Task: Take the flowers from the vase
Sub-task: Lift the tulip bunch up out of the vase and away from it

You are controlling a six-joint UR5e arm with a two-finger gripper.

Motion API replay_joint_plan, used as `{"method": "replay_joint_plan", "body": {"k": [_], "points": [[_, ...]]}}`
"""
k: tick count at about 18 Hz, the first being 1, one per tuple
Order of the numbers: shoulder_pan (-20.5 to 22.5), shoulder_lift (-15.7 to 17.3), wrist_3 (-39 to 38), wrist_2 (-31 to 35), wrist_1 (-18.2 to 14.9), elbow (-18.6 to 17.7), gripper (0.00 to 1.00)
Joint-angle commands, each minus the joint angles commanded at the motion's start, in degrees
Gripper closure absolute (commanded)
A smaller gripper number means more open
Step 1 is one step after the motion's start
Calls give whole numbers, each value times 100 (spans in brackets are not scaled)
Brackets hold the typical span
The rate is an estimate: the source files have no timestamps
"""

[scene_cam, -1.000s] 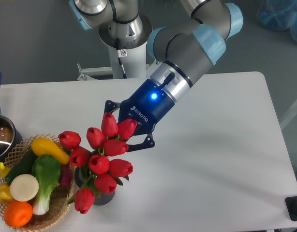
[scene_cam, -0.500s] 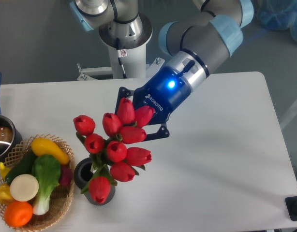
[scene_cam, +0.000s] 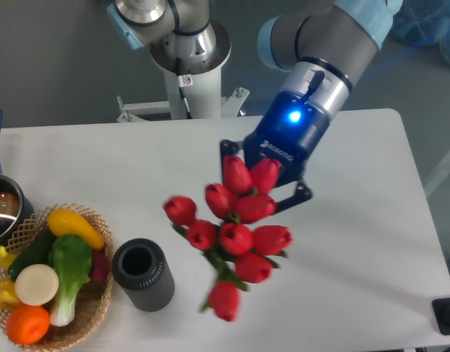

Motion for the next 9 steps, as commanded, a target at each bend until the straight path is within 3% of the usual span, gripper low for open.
{"method": "replay_joint_plan", "body": {"k": [6, 9], "points": [[53, 237, 1203, 1766, -97, -703, 89], [0, 334, 1372, 2697, -123, -906, 88]]}}
